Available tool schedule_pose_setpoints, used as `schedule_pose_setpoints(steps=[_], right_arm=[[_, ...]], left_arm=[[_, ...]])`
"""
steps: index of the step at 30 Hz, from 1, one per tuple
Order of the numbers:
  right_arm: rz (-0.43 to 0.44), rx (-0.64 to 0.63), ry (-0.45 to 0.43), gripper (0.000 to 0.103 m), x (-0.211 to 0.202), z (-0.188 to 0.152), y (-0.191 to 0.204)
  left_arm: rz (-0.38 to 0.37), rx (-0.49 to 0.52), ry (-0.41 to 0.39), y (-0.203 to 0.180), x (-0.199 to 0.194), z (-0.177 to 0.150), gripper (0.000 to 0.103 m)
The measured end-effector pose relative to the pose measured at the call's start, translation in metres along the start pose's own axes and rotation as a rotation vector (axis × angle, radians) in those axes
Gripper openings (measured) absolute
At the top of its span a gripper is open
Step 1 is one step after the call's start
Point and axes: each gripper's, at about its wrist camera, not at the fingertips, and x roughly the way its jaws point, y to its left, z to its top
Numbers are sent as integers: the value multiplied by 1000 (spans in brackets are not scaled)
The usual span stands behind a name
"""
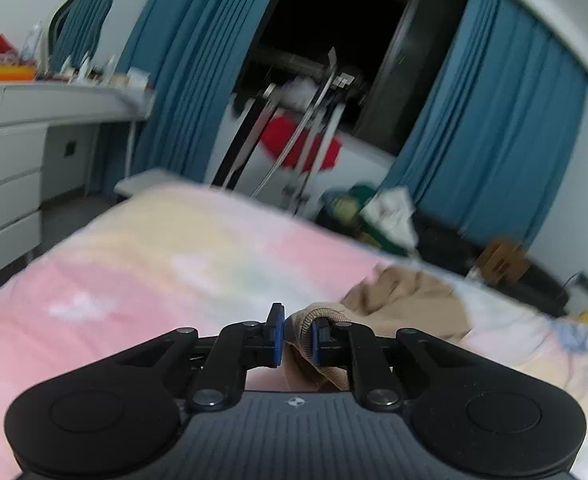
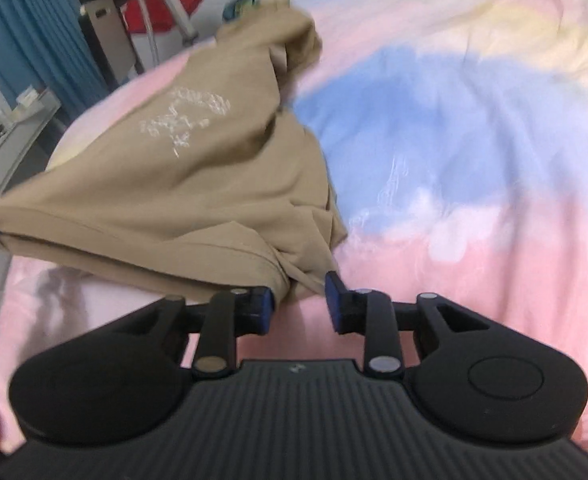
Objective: Fold clothes
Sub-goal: 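Raise the held T-shirt high with both grippers to shake it out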
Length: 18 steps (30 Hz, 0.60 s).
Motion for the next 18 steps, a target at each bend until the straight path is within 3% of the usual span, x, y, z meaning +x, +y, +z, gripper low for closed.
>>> schedule_pose_setpoints(steps=[2,6,12,18], right_arm=[[-8,40,-73,7,-14,10,2],[-6,51,-311,5,-70,59,17],[85,33,-658,4,-187,168,55],[180,4,-858,4,-303,247,71]], left_arm=[[-28,4,-30,-6,-10,14,12],[-96,30,-138,-30,-37,66,11],[-187,122,-293,-88,-84,186,11],[-226,229,-393,-148,-154,296,11]])
